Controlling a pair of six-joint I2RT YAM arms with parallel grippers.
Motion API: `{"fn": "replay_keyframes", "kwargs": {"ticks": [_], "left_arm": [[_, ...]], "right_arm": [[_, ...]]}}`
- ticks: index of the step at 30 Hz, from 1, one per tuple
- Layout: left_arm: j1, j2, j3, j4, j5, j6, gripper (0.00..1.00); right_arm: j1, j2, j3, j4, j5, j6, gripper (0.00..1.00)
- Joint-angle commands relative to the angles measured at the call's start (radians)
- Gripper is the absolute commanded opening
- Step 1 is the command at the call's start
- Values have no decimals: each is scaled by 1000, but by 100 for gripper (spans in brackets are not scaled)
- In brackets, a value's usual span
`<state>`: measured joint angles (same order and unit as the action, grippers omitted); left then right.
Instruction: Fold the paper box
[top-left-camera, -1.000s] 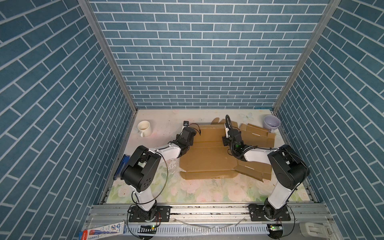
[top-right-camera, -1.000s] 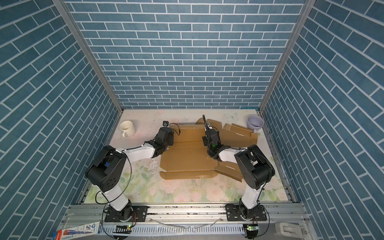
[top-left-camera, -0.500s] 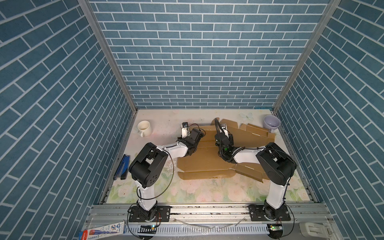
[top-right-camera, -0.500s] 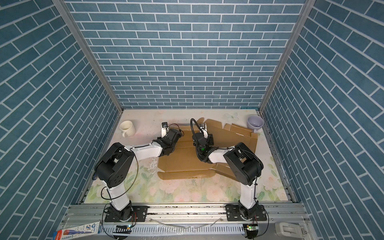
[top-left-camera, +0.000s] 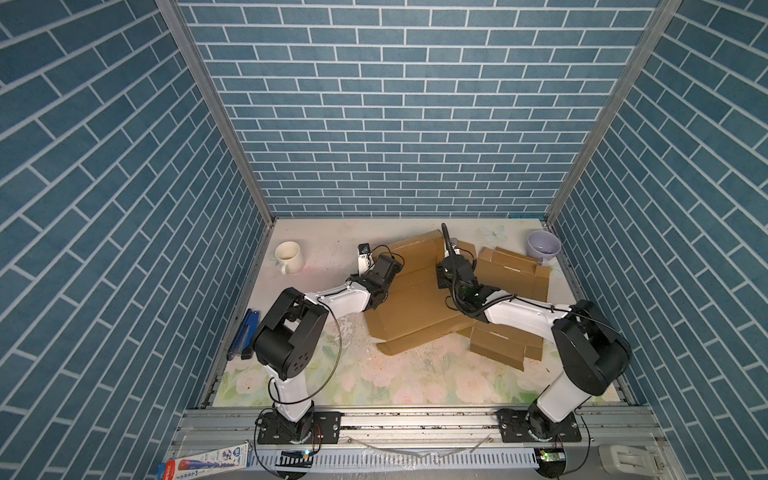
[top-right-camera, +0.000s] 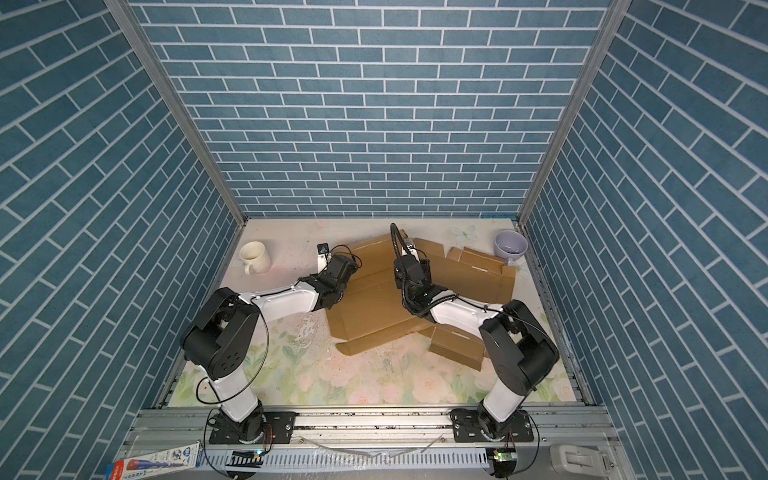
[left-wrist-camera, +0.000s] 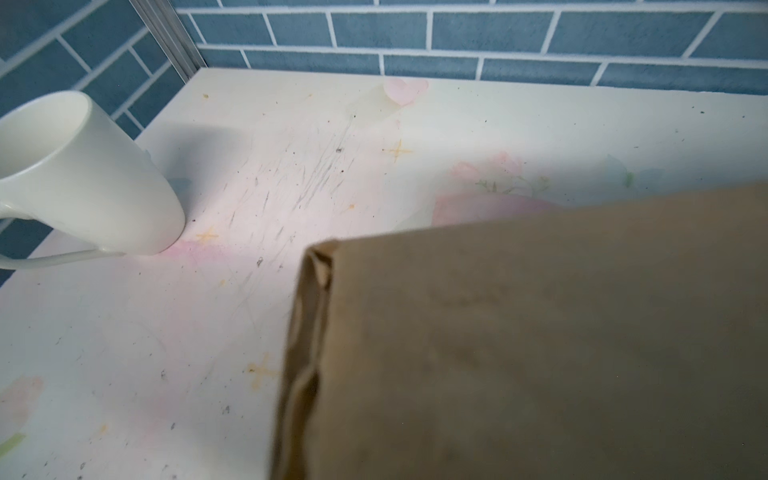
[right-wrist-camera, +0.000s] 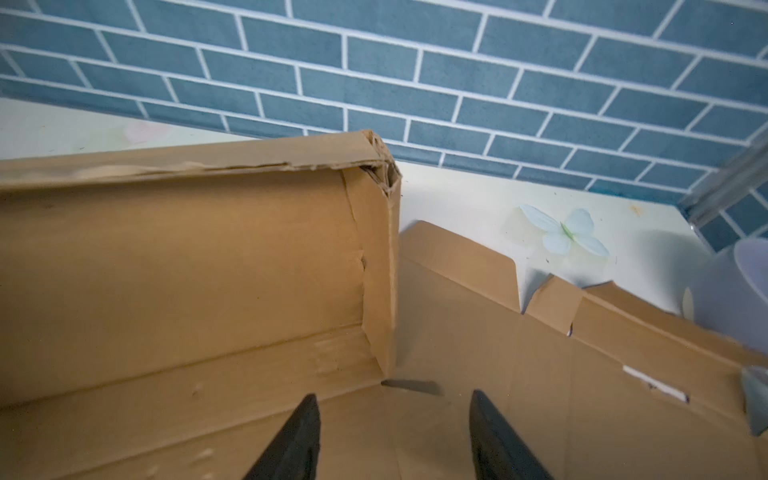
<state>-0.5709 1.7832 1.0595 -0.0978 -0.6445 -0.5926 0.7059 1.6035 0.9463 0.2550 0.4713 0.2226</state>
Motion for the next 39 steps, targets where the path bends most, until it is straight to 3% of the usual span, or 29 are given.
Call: {"fn": "replay_keyframes", "kwargs": {"ticks": [1,5,9,14,18,25,31,34,39], "left_arm": [[40,-10,-28,-194,136,-35,0],[73,-23,-20,-242,203,-81,0],[105,-44,-34,-263,269,-142,0],[151,-64,-70,-244,384,-222,0],[163,-70,-67,-252,422,-263,0],[166,-76,-89,-234,483,-326,0],[169,-79,-133,-184,567,-402,0],[169,-77,-158,-157,604,-438,0],[167,-76,-180,-128,668,-472,0]], "right_arm": [[-14,-102,18,-130,-161,53,64],[-29,-210,14,-253,-217,144,65],[-95,-314,-39,-444,-261,418,64],[-60,-431,-155,-564,-279,692,64],[-24,-483,-190,-661,-252,783,68],[-13,-436,-346,-289,-373,817,72],[6,-318,-408,1,-402,825,68],[14,-270,-415,125,-422,821,62],[24,-268,-409,198,-405,789,42]]}}
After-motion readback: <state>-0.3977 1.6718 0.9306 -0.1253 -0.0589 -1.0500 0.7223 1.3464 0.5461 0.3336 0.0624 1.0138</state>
